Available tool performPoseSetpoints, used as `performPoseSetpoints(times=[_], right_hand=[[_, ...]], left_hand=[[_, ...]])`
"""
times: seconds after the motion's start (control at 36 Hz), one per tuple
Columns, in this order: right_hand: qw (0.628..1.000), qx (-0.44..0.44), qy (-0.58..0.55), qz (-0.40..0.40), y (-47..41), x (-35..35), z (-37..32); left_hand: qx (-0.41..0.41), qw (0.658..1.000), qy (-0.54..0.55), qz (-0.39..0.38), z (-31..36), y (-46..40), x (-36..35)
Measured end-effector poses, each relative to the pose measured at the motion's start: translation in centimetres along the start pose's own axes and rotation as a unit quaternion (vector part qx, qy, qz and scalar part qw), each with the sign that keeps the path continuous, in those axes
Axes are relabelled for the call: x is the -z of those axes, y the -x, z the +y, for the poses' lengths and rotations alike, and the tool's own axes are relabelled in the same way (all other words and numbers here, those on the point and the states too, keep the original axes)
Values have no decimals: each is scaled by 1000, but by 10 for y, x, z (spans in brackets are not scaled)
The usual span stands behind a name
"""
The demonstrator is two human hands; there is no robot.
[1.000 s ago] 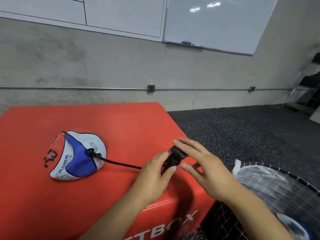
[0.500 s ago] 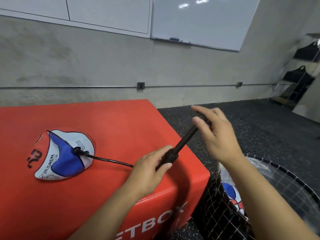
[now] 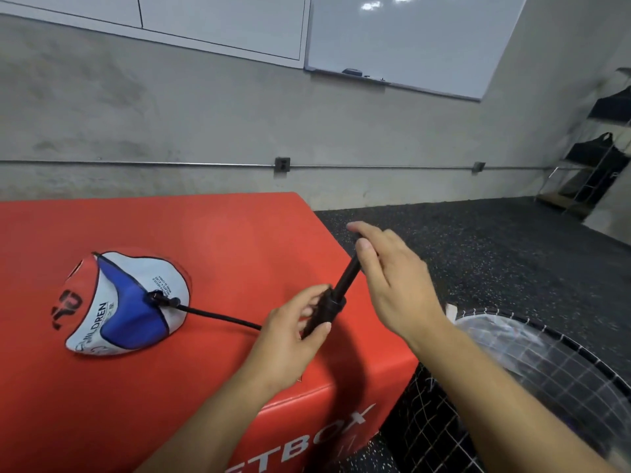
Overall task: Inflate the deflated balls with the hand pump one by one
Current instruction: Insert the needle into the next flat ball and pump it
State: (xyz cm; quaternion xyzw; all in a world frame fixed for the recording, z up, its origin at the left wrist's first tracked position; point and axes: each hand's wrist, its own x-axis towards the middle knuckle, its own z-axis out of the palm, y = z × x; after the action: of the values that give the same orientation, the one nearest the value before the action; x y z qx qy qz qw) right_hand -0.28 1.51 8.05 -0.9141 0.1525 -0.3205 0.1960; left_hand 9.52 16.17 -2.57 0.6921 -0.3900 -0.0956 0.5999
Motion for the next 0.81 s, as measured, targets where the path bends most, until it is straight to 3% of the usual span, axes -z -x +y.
performPoseSetpoints(times=[0.19, 0.31, 0.5, 0.69, 0.81], right_hand=[[993, 16, 32, -109, 13, -31, -10], [992, 12, 17, -126, 23, -36, -11], [997, 8, 3, -72, 36, -23, -9], [988, -34, -102, 106, 25, 27, -3], [977, -60, -133, 157, 22, 41, 6]], left_hand=[[5, 999, 42, 5, 4, 4, 6], [8, 999, 48, 13, 7, 7, 7], [-12, 999, 42, -2, 12, 12, 0], [-25, 999, -21, -31, 7, 14, -11], [-33, 997, -50, -47, 3, 10, -15]])
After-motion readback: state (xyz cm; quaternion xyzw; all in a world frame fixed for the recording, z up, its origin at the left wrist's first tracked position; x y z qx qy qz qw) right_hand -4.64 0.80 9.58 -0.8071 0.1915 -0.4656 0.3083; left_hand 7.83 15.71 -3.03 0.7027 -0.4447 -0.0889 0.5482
